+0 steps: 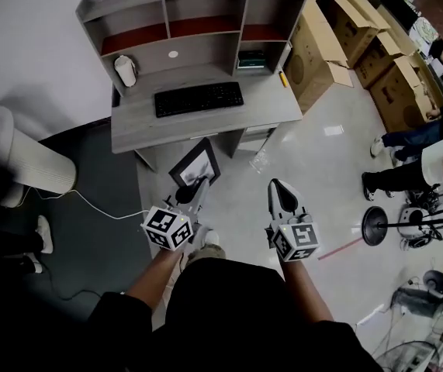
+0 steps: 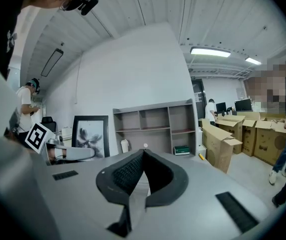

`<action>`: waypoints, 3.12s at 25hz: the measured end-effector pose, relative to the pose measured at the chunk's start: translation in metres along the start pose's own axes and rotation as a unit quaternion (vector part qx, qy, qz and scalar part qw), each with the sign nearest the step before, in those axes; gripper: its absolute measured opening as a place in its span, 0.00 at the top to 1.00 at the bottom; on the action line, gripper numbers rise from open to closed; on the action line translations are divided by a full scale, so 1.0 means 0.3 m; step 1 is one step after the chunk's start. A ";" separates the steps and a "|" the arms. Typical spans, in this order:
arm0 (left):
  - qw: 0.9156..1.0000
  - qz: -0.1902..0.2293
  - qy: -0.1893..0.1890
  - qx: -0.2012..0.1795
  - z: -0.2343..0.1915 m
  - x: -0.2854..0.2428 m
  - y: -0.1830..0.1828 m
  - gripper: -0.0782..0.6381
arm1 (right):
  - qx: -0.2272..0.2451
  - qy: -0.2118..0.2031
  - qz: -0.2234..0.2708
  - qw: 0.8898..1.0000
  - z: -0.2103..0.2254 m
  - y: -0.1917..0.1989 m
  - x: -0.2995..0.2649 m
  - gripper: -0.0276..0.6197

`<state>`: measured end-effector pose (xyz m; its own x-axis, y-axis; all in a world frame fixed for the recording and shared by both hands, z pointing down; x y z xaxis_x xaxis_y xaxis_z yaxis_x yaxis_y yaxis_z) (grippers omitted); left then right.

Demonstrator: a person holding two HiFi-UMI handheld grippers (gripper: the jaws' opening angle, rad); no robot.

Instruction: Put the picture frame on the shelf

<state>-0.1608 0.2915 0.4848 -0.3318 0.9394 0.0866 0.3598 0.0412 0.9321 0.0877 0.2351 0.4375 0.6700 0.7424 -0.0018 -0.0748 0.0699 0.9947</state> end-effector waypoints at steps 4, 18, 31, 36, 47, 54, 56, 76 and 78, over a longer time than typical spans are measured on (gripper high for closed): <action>1.000 -0.003 0.003 -0.006 -0.104 -0.045 -0.040 0.86 | 0.001 0.003 -0.018 1.000 -0.012 0.020 -0.065 0.94; 1.000 0.001 -0.029 0.011 -0.213 -0.039 -0.037 0.86 | -0.009 -0.017 -0.040 0.999 -0.028 0.074 -0.238 0.94; 0.998 0.012 -0.058 0.004 -0.370 -0.304 -0.073 0.86 | -0.019 -0.052 -0.025 0.998 0.165 0.080 -0.578 0.94; 0.998 0.005 -0.059 -0.002 -0.430 -0.496 -0.101 0.86 | -0.035 -0.054 -0.031 0.997 0.331 0.061 -0.754 0.94; 0.997 -0.017 -0.076 -0.008 -0.521 -0.935 -0.121 0.86 | -0.058 -0.075 -0.043 0.995 0.654 0.038 -1.053 0.94; 0.998 -0.027 -0.058 -0.008 -0.539 -1.173 -0.095 0.86 | -0.060 -0.079 -0.035 0.994 0.830 0.014 -1.191 0.94; 0.998 -0.027 -0.051 -0.008 -0.541 -1.239 -0.083 0.86 | -0.058 -0.074 -0.029 0.995 0.878 0.003 -1.221 0.94; 0.995 -0.065 0.081 0.015 -0.681 -1.920 -0.069 0.86 | -0.062 0.025 -0.024 0.998 1.129 -0.023 -1.417 0.94; 0.994 -0.067 0.089 0.016 -0.689 -1.988 -0.070 0.86 | -0.072 0.035 -0.019 0.997 1.145 -0.023 -1.449 0.94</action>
<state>-0.1508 -0.3400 0.4863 -0.5264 0.8499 0.0252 0.3276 0.1754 0.9284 0.0506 -0.3169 0.4665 0.6217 0.7816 -0.0505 -0.1592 0.1892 0.9689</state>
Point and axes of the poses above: the fingertips, and each gripper's own axes: x backward along the fingers, z to its right, y out of its underside, the point moved 8 cm from there along x, backward along the fingers, and after that the axes turned 11 degrees about z, right-handed, at the moved point
